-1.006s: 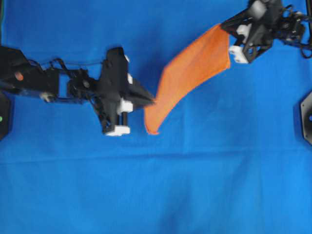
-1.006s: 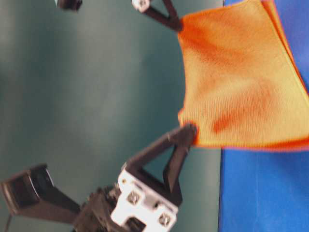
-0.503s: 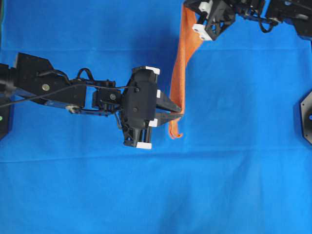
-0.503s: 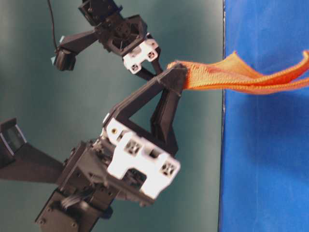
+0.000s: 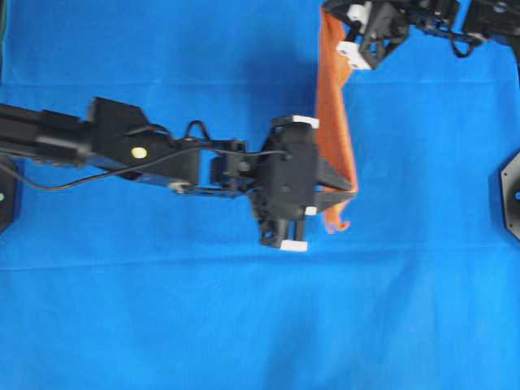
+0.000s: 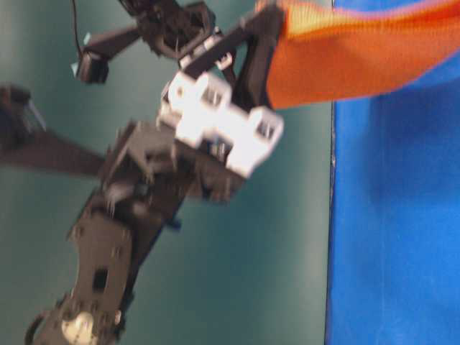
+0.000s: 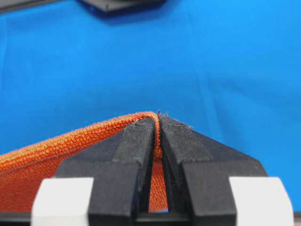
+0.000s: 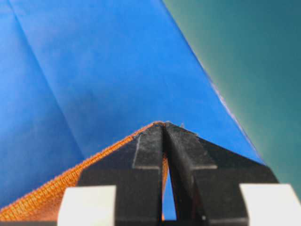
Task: Fold the orange towel.
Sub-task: 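Lay the strip down vertically, right gripper far end, left gripper near end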
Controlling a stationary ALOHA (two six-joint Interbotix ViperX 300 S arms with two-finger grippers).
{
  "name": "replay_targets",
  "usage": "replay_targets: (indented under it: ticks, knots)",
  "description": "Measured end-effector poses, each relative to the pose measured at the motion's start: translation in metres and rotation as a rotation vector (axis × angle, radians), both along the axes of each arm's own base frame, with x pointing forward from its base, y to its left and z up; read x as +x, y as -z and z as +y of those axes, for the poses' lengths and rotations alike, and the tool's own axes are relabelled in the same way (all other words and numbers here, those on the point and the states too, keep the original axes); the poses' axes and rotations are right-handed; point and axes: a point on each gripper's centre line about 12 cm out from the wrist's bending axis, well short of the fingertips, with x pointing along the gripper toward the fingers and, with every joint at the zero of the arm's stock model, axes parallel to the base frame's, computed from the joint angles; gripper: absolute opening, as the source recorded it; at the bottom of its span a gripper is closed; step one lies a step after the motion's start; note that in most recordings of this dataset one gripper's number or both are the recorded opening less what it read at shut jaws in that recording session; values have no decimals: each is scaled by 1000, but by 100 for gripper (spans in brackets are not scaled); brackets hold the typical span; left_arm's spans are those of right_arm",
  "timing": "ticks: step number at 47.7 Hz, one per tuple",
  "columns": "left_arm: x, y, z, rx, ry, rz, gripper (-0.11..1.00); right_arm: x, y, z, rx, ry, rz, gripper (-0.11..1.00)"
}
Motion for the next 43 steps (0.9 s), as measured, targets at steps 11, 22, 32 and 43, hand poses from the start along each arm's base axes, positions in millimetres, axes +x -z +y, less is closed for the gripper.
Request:
replay_targets:
  ticks: [11,22,32,43]
  knots:
    - [18,11,-3,-7,1,3,2,-12,4,4,12,14,28,2]
    - [7,35,-10,-28,2,43,2,2,23,9,37,-21,61,2]
    - [-23,61,-15,-70,-8,91,2,36,42,11,52,-80,71,2]
    - [-63,75,-18,-149,-42,122,2,66,52,12,52,-121,77,2]
